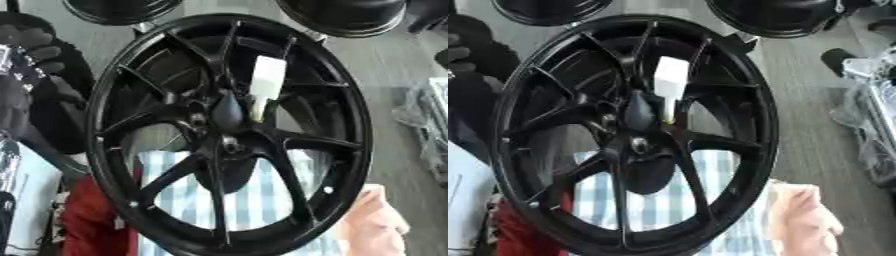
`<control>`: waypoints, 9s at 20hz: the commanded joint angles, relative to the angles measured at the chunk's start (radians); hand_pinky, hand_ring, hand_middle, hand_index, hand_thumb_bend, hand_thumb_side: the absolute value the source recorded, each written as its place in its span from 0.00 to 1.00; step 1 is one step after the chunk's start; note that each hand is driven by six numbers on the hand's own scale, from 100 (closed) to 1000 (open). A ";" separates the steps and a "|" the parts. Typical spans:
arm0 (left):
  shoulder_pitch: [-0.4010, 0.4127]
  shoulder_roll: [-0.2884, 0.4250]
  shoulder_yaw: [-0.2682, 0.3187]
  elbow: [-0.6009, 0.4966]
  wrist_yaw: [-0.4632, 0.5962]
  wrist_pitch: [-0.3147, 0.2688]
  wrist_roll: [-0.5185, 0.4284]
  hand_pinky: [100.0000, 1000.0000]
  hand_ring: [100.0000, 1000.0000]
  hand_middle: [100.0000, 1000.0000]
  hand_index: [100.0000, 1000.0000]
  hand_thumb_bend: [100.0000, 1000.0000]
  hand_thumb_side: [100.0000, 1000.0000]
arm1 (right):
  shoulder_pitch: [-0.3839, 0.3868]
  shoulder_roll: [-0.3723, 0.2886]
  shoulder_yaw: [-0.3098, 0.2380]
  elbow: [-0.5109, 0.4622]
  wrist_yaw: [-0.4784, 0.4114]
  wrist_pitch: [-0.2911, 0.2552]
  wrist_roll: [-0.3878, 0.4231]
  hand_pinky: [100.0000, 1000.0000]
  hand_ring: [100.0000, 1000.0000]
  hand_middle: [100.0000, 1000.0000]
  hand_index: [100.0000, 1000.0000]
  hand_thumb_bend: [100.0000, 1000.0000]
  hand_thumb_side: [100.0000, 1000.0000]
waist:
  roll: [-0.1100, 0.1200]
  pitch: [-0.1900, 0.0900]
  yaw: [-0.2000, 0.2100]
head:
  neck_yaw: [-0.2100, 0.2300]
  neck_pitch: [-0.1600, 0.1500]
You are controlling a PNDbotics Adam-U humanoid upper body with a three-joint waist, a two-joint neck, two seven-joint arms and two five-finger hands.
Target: Pull the pin out of the wheel hub.
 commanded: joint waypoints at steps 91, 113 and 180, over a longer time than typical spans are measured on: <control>0.148 0.264 0.078 0.085 0.021 -0.077 0.073 0.73 0.75 0.71 0.76 0.08 0.80 | -0.120 0.383 0.210 0.019 0.275 0.252 -0.094 0.76 0.77 0.74 0.89 0.00 0.56 | -0.039 -0.062 0.077 | -0.113 0.077; 0.155 0.261 0.079 0.086 0.016 -0.074 0.071 0.73 0.75 0.71 0.75 0.08 0.81 | -0.093 0.390 0.209 0.047 0.300 0.253 -0.123 0.77 0.79 0.75 0.91 0.00 0.73 | -0.041 -0.051 0.084 | -0.120 0.077; 0.167 0.256 0.072 0.082 0.003 -0.068 0.060 0.75 0.74 0.70 0.75 0.07 0.83 | -0.055 0.408 0.216 0.117 0.182 0.281 -0.239 0.56 0.48 0.42 0.63 0.00 0.39 | -0.049 -0.028 0.109 | -0.153 0.077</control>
